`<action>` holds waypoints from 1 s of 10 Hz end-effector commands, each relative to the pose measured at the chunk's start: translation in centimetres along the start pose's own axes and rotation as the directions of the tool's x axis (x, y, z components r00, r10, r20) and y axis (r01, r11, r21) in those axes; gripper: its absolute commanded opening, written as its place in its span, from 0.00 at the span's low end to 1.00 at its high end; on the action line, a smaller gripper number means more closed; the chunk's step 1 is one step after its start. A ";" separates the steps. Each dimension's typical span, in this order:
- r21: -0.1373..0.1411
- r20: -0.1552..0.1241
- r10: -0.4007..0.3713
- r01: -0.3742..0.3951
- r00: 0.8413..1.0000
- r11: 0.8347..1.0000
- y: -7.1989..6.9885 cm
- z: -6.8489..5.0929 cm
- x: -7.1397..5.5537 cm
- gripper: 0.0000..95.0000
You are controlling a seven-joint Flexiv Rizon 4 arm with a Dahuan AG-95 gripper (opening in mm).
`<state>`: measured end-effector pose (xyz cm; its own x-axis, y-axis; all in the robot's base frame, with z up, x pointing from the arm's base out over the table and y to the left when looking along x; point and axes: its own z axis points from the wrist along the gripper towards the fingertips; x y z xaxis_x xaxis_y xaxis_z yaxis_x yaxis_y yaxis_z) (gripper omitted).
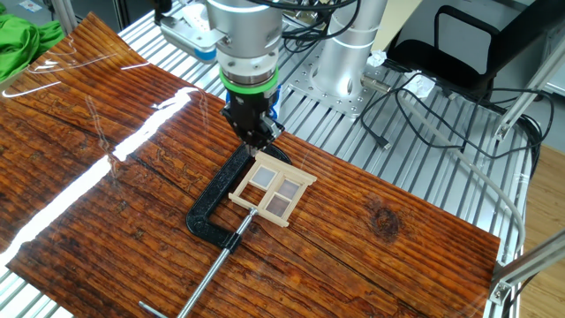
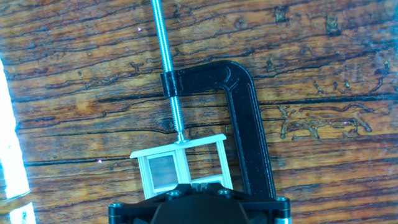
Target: Close a sliding window
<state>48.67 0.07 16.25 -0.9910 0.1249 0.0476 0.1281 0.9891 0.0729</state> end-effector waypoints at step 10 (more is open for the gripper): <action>-0.002 0.014 -0.001 0.001 1.000 1.000 -0.9 2.6 3.5 0.00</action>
<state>45.02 -0.15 13.52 -0.9919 0.1239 0.0270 0.1256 0.9893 0.0737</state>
